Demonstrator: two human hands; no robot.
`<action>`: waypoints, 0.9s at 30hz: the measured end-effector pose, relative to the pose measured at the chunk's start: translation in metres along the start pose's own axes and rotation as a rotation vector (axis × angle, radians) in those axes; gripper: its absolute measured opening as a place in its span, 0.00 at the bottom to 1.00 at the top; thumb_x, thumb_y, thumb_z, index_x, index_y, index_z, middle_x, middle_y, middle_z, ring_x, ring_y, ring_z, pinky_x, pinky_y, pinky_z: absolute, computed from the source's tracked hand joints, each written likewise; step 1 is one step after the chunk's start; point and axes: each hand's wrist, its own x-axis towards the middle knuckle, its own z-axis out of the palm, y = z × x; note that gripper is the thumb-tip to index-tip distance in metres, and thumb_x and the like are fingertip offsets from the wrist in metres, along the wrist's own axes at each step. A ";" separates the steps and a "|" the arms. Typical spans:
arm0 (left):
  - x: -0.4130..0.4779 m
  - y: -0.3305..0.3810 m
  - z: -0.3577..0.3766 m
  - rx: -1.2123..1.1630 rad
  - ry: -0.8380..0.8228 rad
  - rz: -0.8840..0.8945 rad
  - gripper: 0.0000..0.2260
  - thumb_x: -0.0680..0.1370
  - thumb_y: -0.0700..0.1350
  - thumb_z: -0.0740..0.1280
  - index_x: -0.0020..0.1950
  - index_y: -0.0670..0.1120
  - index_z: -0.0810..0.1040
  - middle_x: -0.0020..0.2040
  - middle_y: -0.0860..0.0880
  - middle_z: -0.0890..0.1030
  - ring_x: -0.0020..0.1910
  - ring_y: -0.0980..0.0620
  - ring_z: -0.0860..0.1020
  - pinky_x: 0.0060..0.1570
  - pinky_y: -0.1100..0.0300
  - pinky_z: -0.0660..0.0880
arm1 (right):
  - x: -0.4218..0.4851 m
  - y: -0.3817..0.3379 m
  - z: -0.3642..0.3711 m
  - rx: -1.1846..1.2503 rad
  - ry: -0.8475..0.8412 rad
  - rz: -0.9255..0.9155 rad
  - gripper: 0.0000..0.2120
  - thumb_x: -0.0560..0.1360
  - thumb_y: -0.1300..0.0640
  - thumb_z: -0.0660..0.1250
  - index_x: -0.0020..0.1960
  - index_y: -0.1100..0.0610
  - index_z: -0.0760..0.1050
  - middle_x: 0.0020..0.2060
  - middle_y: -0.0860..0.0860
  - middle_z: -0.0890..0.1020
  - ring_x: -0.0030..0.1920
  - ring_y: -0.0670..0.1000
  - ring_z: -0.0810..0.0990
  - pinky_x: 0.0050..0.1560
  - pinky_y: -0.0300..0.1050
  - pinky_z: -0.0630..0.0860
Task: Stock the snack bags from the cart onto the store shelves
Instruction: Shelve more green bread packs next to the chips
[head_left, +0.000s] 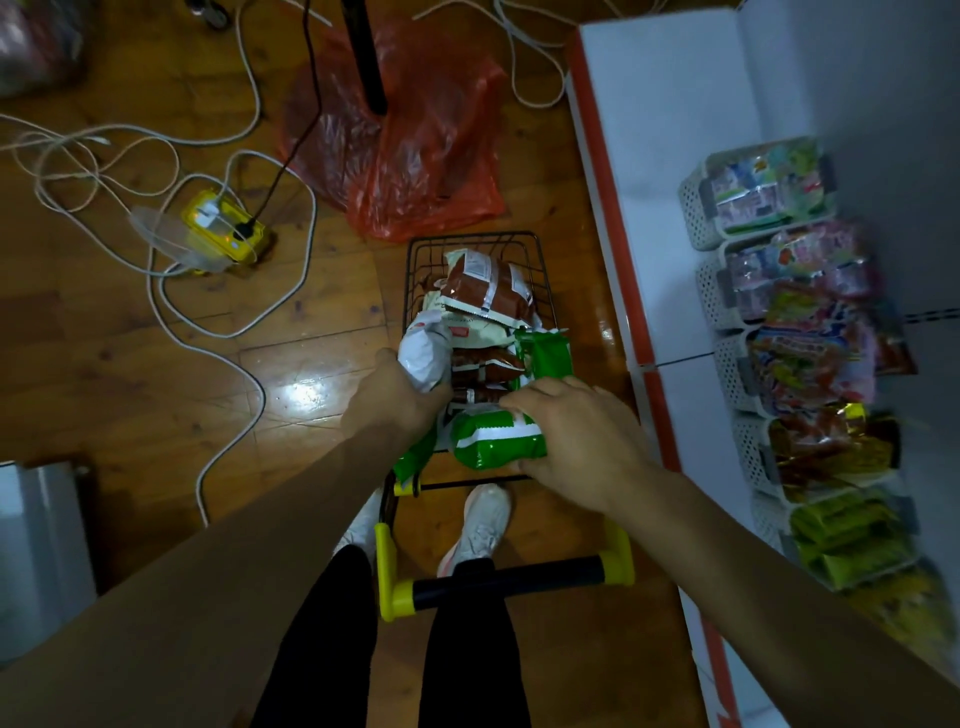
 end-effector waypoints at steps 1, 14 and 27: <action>-0.006 0.002 -0.006 -0.006 -0.004 0.010 0.26 0.73 0.51 0.70 0.64 0.41 0.65 0.58 0.40 0.76 0.55 0.40 0.75 0.44 0.56 0.68 | -0.005 -0.001 -0.006 0.039 0.003 0.021 0.27 0.71 0.46 0.71 0.68 0.47 0.68 0.63 0.46 0.74 0.61 0.49 0.72 0.57 0.45 0.71; -0.096 0.050 -0.133 -0.115 0.041 0.274 0.28 0.68 0.53 0.72 0.62 0.41 0.70 0.53 0.46 0.76 0.53 0.43 0.76 0.47 0.54 0.71 | -0.083 -0.045 -0.090 0.882 0.364 0.345 0.19 0.68 0.56 0.76 0.57 0.59 0.79 0.49 0.53 0.84 0.49 0.52 0.82 0.53 0.50 0.79; -0.216 0.130 -0.178 -0.029 -0.110 0.681 0.23 0.75 0.51 0.68 0.63 0.44 0.64 0.52 0.48 0.73 0.50 0.46 0.74 0.52 0.51 0.74 | -0.227 -0.079 -0.137 0.859 0.667 0.518 0.31 0.70 0.51 0.75 0.68 0.60 0.68 0.63 0.54 0.77 0.63 0.55 0.75 0.62 0.50 0.72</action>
